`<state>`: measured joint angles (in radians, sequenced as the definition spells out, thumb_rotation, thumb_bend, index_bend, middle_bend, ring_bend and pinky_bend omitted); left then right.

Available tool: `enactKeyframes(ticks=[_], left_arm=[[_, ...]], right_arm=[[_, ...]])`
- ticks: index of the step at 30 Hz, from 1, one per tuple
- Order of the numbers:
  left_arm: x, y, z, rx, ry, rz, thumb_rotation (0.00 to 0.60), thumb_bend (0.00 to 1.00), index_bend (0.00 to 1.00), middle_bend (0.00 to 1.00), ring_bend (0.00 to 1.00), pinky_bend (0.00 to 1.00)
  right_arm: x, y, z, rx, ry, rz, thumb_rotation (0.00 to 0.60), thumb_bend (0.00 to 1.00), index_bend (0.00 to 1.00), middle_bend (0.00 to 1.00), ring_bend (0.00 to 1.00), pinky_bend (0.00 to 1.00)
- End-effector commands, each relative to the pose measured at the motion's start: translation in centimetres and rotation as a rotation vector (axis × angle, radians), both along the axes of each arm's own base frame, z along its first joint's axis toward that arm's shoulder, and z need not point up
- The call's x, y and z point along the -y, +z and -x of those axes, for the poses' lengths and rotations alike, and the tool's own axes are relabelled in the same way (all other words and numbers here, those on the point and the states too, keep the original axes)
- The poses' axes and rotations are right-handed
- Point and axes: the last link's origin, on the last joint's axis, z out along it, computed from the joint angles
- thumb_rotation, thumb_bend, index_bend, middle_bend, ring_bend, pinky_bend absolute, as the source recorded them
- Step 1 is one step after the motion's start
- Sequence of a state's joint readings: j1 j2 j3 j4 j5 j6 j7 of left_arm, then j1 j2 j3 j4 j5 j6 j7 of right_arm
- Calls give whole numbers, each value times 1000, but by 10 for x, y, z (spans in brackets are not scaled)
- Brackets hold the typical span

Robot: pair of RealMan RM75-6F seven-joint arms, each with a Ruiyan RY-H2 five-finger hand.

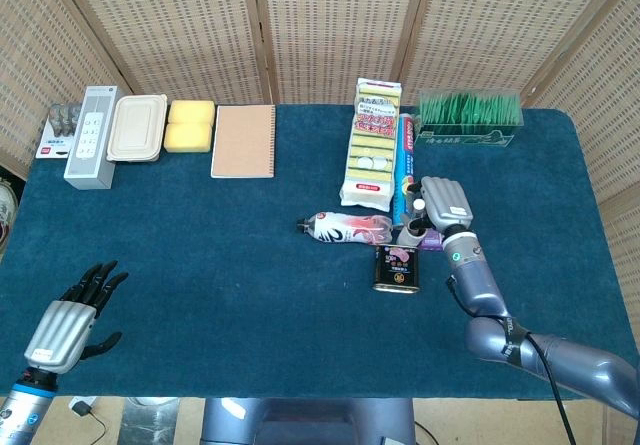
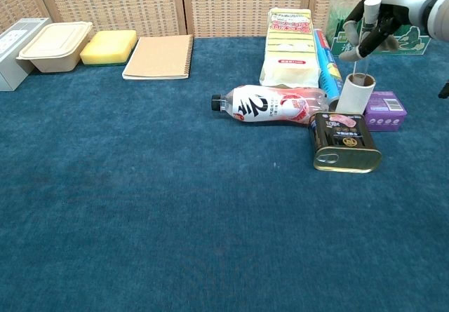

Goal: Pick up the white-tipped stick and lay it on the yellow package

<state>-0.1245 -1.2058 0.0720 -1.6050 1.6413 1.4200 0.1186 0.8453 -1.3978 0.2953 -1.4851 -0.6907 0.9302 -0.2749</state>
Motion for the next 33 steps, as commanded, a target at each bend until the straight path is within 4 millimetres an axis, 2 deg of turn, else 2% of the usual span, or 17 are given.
enactKeyframes(ticks=[1,6,16,23,27,33], left_arm=[[0,0,0,-1,-1,1,600,197,96,36,30,281],[1,0,0,-1,-3,3,600,197,95,36,30,281],[2,1,-1,3,-7,0,600,197,96,37,30,281],[3,2,-1,5,-10,-4,599,196,96,36,30,281],[3,3,-1,6,-13,-4,600,197,96,37,30,281],[4,4,-2,9,-16,-8,600,197,96,37,30,281]], right_arm=[[-1,3,1,-6,1,-2,600,365,632,637,629,643],[-3,6,4,-18,-4,-15,600,365,524,515,505,541],[-6,10,6,-44,-4,-40,598,364,362,347,323,379],[-9,12,8,-63,-4,-58,541,280,239,215,187,274],[-10,13,10,-79,-5,-70,543,205,189,176,153,244],[-9,20,10,-79,-10,-52,542,175,178,167,145,235]])
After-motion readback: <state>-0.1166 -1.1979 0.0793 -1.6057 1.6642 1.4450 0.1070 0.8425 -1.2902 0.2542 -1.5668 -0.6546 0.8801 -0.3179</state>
